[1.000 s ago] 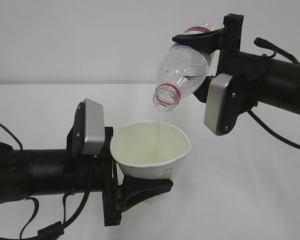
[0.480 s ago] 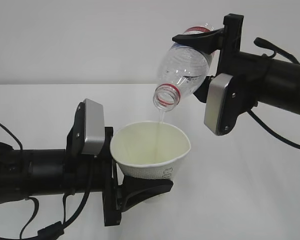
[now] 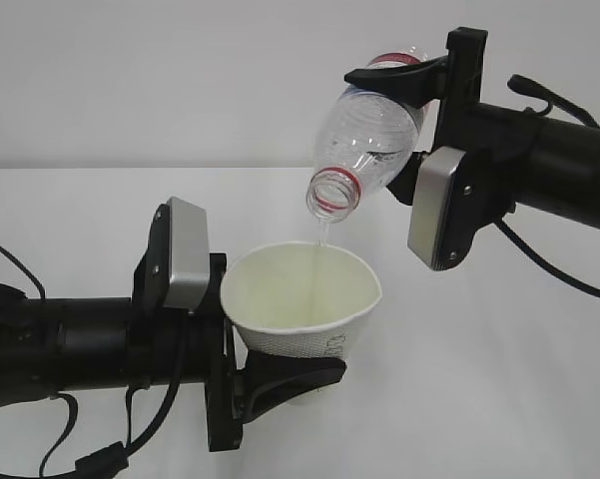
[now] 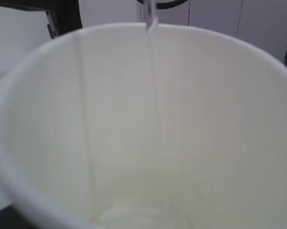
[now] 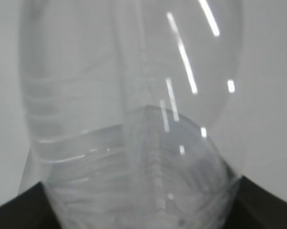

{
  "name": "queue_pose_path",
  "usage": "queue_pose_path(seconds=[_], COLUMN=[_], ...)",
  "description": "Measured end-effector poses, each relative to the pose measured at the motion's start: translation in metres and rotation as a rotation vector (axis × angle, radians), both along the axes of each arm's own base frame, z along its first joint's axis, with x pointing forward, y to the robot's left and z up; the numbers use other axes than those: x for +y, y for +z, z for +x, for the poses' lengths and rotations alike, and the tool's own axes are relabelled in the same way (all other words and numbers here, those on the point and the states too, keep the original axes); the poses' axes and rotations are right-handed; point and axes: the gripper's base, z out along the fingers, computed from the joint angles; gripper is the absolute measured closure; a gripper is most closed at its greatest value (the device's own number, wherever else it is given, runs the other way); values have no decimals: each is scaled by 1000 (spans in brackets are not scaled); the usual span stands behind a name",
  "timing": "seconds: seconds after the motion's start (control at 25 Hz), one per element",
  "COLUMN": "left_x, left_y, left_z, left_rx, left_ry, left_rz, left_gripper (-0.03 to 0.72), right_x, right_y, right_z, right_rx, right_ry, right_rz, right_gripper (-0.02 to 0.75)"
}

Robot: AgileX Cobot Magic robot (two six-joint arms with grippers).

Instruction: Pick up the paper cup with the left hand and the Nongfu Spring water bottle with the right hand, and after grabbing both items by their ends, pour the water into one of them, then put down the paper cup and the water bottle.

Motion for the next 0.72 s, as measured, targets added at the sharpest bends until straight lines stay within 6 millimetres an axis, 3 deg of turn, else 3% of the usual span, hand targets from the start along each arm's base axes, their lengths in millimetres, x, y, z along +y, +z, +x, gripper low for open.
queue_pose_path(seconds=[0.72], left_x=[0], left_y=[0], left_z=[0], left_rx=[0], left_ry=[0], left_rz=[0], left_gripper=[185], right_x=[0], right_y=[0], right_z=[0], right_rx=[-16], right_ry=[1], right_rz=[-10], right_gripper=[243])
